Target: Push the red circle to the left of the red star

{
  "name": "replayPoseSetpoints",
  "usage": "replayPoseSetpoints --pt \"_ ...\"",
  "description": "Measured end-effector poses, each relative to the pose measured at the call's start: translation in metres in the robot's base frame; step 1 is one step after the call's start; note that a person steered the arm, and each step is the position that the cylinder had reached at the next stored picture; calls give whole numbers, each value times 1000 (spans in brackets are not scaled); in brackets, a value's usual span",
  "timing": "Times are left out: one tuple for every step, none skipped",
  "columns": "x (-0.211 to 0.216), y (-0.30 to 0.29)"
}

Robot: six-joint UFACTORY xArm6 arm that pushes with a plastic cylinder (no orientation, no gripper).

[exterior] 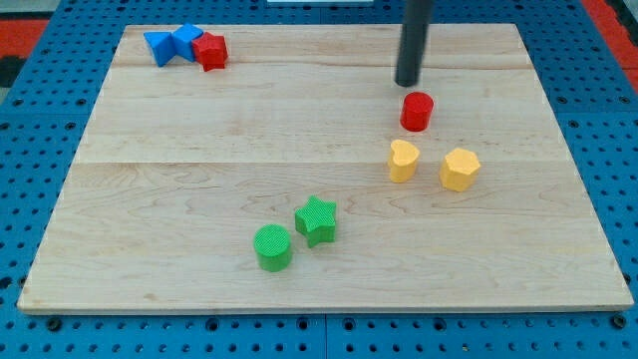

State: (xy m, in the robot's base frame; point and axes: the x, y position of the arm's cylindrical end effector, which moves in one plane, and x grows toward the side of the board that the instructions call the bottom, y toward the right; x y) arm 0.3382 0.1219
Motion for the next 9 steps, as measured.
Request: replayPoseSetpoints --pt "37 -1" --pt "39 28" --pt "59 64" --pt "77 -5" --pt "77 -76" --pt "77 -153" --pt "33 -217" --pt "17 -284" --pt "43 -293"
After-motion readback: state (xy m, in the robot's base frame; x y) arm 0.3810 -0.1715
